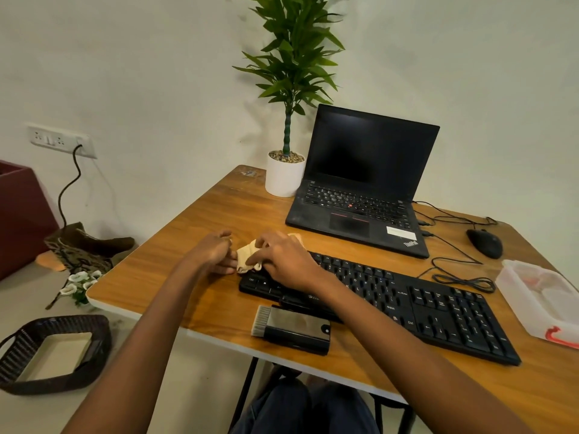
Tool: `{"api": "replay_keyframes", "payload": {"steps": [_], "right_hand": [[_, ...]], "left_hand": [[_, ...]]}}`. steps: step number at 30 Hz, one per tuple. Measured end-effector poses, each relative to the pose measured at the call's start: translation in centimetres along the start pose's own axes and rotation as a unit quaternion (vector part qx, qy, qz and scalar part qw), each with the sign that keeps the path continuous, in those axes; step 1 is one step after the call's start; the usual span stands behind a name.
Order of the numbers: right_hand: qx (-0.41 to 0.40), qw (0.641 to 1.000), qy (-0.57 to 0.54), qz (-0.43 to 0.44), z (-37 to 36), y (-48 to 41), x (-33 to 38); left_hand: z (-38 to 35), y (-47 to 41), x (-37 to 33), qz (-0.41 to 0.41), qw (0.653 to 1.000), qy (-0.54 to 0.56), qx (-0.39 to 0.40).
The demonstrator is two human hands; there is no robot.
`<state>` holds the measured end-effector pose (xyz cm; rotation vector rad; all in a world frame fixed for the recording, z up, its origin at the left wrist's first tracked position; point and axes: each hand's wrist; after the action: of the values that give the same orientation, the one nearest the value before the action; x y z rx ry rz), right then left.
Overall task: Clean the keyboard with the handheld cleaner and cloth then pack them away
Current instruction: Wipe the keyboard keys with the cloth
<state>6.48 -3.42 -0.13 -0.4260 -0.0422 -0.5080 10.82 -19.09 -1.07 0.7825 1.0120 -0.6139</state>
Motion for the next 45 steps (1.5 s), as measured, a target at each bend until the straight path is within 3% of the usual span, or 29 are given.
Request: {"api": "replay_keyframes", "payload": {"steps": [3, 6, 9, 16, 19, 28, 36, 41, 45], "right_hand": [[0.022, 0.999, -0.018, 0.026, 1.6, 2.2, 0.3], [0.063, 0.997, -0.033, 0.011, 3.1, 4.5, -0.7], [0.074, 0.996, -0.032, -0.029, 4.7, 7.1, -2.4], [0.087, 0.988, -0.042, -0.120, 8.0, 14.2, -6.6], [0.055, 0.982, -0.075, -0.162, 8.8, 15.8, -7.4], [-0.050, 0.991, -0.025, -0.119, -0.6, 0.1, -4.6], [0.079, 0.981, 0.011, -0.175, 1.0, -1.6, -7.8], [0.106, 0.966, 0.019, -0.233, 5.6, 4.2, -12.9], [0.116, 0.952, 0.043, -0.279, 8.9, 9.6, -16.2]], "left_hand": [[-0.3, -0.1, 0.0, -0.121, 0.985, -0.120, -0.039], [-0.5, 0.7, -0.7, -0.185, 0.967, -0.173, 0.016], [-1.2, 1.0, -1.0, -0.181, 0.964, -0.188, 0.055], [-2.5, 1.0, -0.6, -0.181, 0.963, -0.193, 0.044], [-2.5, 1.2, -0.7, -0.169, 0.969, -0.175, 0.037], [-2.6, 0.8, -0.3, -0.115, 0.989, -0.089, 0.009], [-2.4, 0.7, -0.6, -0.105, 0.989, -0.104, 0.023], [-4.7, 0.7, -1.7, -0.245, 0.926, -0.283, -0.048], [-8.7, 2.9, -4.3, -0.337, 0.869, -0.355, 0.066]]}}
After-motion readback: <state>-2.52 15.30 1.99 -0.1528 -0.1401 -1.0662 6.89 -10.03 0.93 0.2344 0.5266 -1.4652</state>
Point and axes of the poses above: each hand's wrist, its own y-axis away from the middle knuckle, its own z-axis out of the back of the hand, x = y × z, and after that the axes turned 12 degrees about -x, right-handed
